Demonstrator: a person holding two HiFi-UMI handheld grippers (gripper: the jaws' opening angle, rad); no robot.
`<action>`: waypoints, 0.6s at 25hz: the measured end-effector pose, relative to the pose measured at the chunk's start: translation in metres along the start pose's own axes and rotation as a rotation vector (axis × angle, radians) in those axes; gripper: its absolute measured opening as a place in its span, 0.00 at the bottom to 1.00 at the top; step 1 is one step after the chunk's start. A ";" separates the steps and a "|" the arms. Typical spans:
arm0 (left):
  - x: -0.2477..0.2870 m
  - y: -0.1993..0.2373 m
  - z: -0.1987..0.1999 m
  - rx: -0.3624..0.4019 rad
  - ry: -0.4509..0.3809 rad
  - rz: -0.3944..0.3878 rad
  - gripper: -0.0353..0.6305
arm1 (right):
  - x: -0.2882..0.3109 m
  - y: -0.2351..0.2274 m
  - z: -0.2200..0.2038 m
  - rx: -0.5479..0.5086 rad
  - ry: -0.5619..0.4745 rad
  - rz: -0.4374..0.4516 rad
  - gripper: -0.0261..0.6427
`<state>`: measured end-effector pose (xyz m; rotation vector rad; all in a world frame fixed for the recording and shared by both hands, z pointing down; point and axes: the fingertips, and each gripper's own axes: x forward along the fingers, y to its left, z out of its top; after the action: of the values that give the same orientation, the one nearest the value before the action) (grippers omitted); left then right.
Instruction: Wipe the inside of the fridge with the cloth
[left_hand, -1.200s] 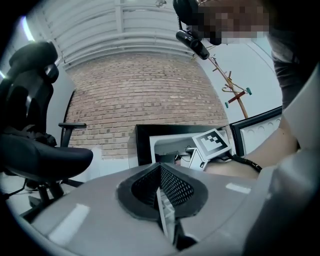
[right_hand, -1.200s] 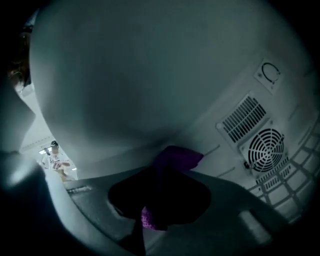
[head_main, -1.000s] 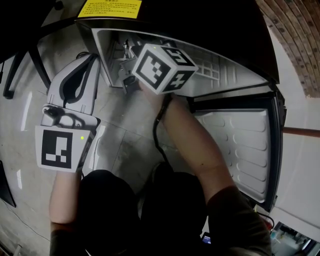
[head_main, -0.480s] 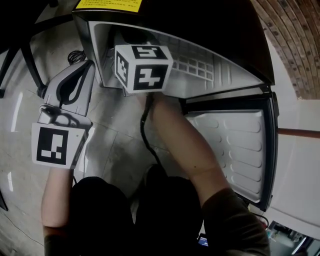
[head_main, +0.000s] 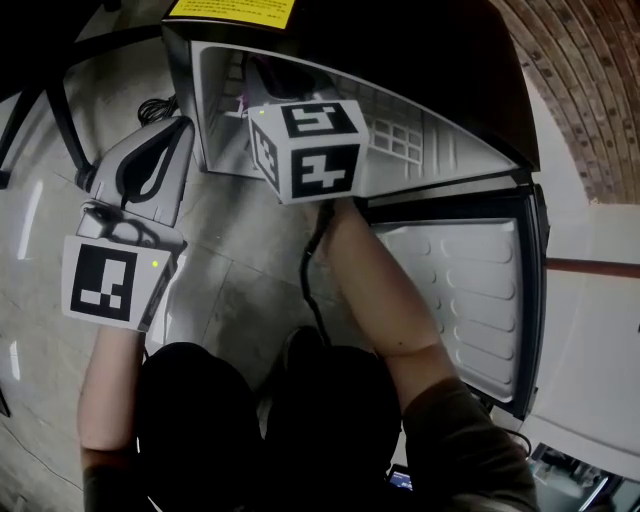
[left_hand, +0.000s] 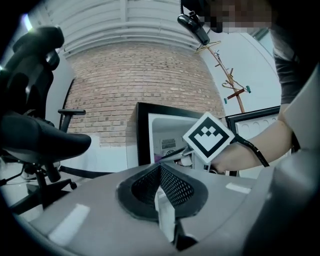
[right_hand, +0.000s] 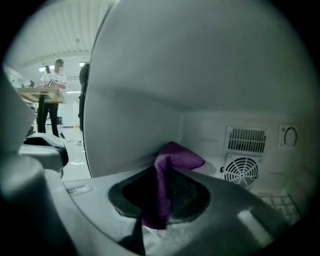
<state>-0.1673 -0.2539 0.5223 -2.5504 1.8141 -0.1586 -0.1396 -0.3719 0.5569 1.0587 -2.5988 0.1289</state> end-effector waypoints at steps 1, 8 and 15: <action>0.003 -0.005 -0.001 -0.001 0.006 -0.015 0.08 | 0.005 0.002 -0.006 0.008 0.038 0.020 0.12; 0.022 -0.036 -0.009 0.007 0.028 -0.105 0.08 | 0.003 -0.029 -0.033 0.063 0.152 -0.030 0.12; 0.042 -0.054 -0.010 0.003 0.034 -0.149 0.08 | -0.037 -0.091 -0.056 0.177 0.185 -0.162 0.12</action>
<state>-0.1033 -0.2751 0.5393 -2.6966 1.6311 -0.2074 -0.0373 -0.4013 0.5938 1.2492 -2.3598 0.4043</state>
